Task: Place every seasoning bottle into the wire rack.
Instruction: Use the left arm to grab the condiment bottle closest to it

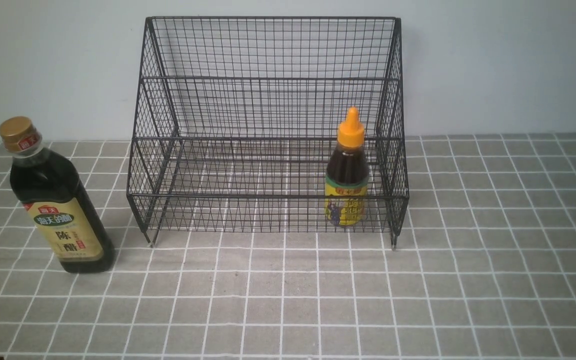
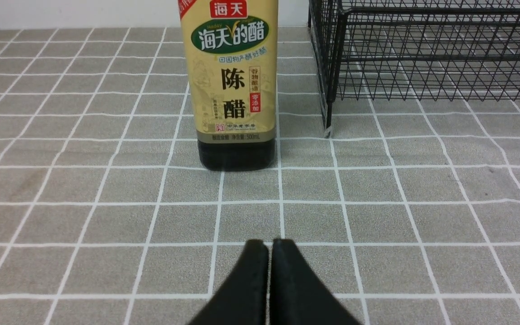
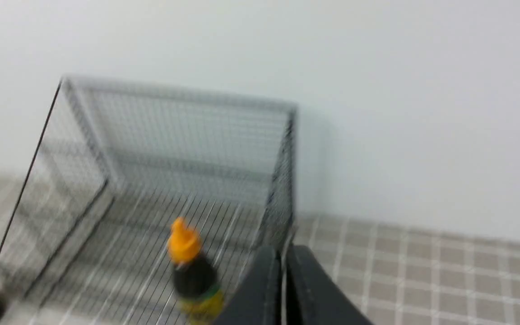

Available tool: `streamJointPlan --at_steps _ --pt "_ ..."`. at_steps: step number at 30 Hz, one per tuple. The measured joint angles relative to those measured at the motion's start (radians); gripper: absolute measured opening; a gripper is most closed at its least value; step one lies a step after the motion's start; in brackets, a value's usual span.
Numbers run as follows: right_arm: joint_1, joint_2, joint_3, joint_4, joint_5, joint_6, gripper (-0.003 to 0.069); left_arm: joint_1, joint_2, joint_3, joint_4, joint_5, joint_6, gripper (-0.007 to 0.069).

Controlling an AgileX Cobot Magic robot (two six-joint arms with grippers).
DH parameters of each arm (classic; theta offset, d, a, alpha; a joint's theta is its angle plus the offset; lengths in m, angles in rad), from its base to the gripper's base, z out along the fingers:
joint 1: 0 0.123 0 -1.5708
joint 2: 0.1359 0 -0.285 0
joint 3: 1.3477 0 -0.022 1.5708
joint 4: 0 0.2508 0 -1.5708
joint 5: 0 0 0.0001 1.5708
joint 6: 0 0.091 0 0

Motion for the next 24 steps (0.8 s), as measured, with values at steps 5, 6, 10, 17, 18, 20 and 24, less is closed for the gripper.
streamJointPlan --at_steps 5,6,10,17,18,20,24 --pt "0.000 -0.440 0.418 -0.165 -0.302 0.177 -0.0012 0.000 0.000 0.000 0.000 0.000 0.000 -0.0010" --pt "0.000 -0.456 0.434 -0.167 -0.302 0.177 -0.0012 0.000 0.000 0.000 0.000 0.000 0.000 -0.0010" --pt "0.000 -0.695 0.678 -0.192 -0.483 0.243 -0.0011 0.000 0.000 0.000 0.000 0.000 0.000 -0.0010" --pt "0.000 -0.834 0.903 -0.203 -0.652 0.258 -0.0011 0.000 0.000 0.000 0.000 0.000 0.000 -0.0010" --pt "0.000 -0.834 0.912 -0.203 -0.658 0.258 -0.0011 0.000 0.000 0.000 0.000 0.000 0.000 -0.0010" --pt "0.000 -0.834 0.919 -0.197 -0.661 0.258 -0.0011 0.000 0.000 0.000 0.000 0.000 0.000 -0.0010" --pt "0.000 -0.834 0.923 -0.183 -0.672 0.248 -0.0011 0.000 0.000 0.000 0.000 0.000 0.000 -0.0010"
